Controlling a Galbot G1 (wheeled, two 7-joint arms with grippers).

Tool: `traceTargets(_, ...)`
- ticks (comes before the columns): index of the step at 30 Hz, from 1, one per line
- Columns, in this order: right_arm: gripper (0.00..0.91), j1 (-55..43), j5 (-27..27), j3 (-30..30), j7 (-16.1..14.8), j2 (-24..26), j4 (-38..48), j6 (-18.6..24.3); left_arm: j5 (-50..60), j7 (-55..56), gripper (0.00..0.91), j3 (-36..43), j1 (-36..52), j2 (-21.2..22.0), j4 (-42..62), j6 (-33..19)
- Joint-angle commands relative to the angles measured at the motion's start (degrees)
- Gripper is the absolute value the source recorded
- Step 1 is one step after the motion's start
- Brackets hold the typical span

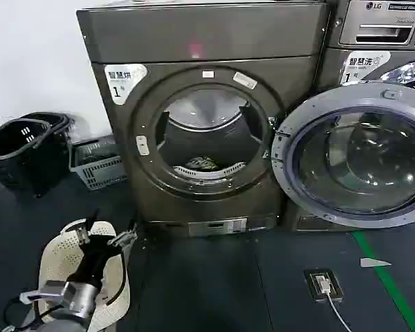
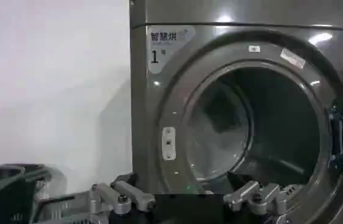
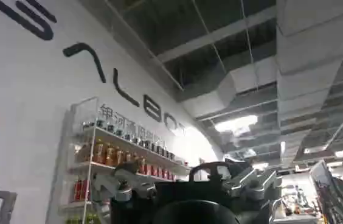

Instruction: Grasp the clothes from the dryer.

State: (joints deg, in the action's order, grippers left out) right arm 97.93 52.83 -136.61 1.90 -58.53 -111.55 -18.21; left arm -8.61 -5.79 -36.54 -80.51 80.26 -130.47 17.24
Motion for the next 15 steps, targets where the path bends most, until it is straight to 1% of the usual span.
traceTargets(1, 0.907, 0.0, 0.4, 0.0, -0.3, -0.1, -0.2, 0.7, 1.5, -0.3, 0.907, 0.0, -0.1, 0.0, -0.2, 0.4)
traceTargets(15, 0.907, 0.2, 0.7, -0.1, -0.2, -0.5, -0.3, 1.3, 1.9, -0.6, 0.907, 0.0, -0.4, -0.5, -0.5, 0.3)
